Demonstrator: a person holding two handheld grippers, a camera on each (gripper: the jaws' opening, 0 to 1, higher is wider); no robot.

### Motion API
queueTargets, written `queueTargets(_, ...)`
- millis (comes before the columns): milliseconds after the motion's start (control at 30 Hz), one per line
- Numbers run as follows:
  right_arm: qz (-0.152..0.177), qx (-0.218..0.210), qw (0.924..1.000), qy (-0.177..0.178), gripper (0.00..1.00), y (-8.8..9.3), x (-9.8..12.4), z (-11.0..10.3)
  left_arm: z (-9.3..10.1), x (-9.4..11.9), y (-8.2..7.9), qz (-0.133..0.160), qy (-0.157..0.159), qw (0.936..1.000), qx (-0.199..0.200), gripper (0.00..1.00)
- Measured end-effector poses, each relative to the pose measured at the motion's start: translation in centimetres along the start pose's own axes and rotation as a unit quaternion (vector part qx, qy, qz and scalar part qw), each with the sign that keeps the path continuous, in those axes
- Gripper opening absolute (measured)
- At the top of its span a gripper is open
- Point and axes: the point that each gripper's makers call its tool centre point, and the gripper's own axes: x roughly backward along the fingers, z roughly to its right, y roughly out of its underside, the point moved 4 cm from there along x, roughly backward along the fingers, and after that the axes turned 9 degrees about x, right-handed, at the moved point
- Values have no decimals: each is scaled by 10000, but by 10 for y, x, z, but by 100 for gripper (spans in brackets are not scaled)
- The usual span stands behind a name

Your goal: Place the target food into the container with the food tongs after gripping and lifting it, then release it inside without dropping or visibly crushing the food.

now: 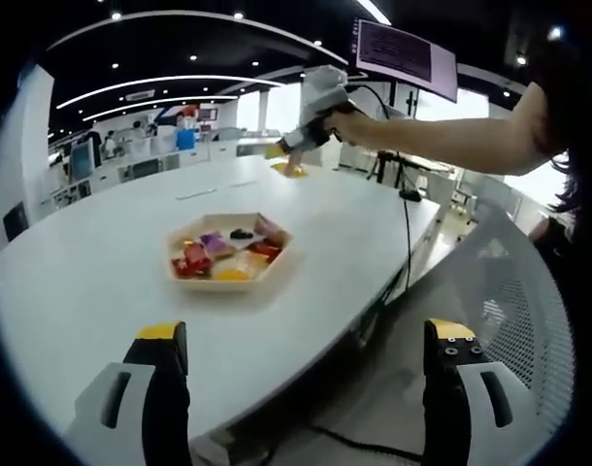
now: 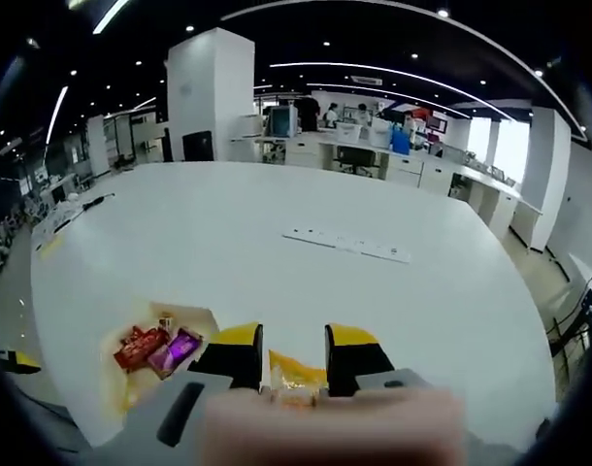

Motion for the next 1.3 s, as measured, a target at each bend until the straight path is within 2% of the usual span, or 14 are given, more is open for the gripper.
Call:
queueTargets(367, 234, 113, 9980, -581, 24, -31, -13, -57, 4, 2, 0, 58, -27, 10000, 29, 98)
queueTargets(567, 302, 249, 9961, -789, 24, -43, -17, -80, 5, 3, 0, 94, -59, 9999, 53, 98)
queueTargets(800, 379, 316, 9941, -967, 24, -52, -19, -94, 4, 3, -2, 141, -91, 9998, 74, 97)
queueTargets(1167, 389, 284, 9925, -1125, 25, -53, -21, -103, 3, 3, -2, 161, -122, 9998, 79, 97)
queueTargets(1200, 472, 316, 9913, -1187, 26, -55, -21, -105, 3, 3, -2, 162, -120, 9998, 88, 97)
queueTargets(1233, 484, 338, 9856, -1584, 27, -55, -19, -115, 3, 3, -2, 162, -121, 9998, 88, 97)
queueTargets(1267, 312, 69, 9846, -1717, 28, -52, -18, -119, 3, 3, -2, 159, -124, 9998, 82, 97)
queueTargets(1300, 408, 217, 9868, -1549, 30, -54, -20, -115, 3, 3, -2, 151, -120, 9998, 85, 97)
